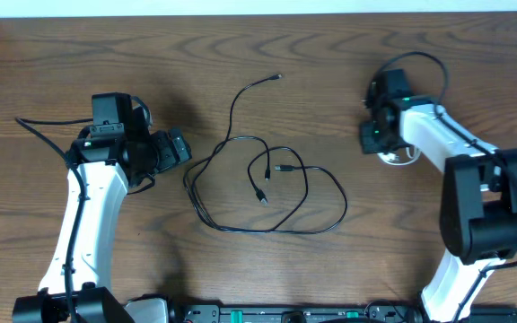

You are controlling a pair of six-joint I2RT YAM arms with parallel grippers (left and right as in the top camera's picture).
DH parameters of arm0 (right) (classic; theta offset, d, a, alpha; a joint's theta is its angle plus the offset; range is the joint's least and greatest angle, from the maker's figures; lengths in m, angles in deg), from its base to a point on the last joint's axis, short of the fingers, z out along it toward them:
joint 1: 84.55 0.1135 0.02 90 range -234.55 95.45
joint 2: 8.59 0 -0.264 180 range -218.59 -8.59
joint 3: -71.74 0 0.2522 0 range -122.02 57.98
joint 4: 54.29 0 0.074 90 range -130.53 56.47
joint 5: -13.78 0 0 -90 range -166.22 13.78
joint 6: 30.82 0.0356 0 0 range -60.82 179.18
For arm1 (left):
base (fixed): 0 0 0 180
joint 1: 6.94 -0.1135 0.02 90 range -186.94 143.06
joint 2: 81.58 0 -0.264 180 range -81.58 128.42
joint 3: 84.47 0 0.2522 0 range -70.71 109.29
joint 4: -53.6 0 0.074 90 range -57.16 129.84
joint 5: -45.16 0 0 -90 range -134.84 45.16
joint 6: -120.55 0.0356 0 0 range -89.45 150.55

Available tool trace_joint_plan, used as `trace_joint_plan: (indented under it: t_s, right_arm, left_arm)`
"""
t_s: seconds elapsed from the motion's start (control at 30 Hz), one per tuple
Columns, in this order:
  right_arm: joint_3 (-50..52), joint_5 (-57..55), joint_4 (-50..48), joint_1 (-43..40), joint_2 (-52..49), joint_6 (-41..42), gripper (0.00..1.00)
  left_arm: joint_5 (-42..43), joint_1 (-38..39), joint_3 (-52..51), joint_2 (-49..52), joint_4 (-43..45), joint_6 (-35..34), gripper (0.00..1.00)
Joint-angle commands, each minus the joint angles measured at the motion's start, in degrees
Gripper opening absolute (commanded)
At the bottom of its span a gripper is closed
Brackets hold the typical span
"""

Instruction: Untangle cables

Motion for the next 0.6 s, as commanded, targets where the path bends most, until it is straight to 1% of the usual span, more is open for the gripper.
trace_joint_plan:
  t_s: [0.0,0.1,0.23,0.57]
  right_arm:
    - [0.6,-2.8,0.2,-3.0,5.6,-1.4,0.01]
    - [0.6,-5.0,0.2,-5.9,9.2,-1.5,0.01]
    - [0.6,-5.1,0.3,-10.1,11.9,-3.1,0.01]
    - [0.6,-5.2,-0.2,-22.6,11.9,-3.1,0.01]
  left_arm:
    - [-0.4,-0.1,-0.2,0.4,-0.2,-0.1,0.98]
    - [-0.4,-0.1,-0.2,0.4,-0.2,-0.1,0.98]
    - [-0.4,-0.1,-0.2,0.4,-0.2,-0.1,0.98]
    - [-0.4,-0.1,-0.2,0.4,-0.2,-0.1,0.98]
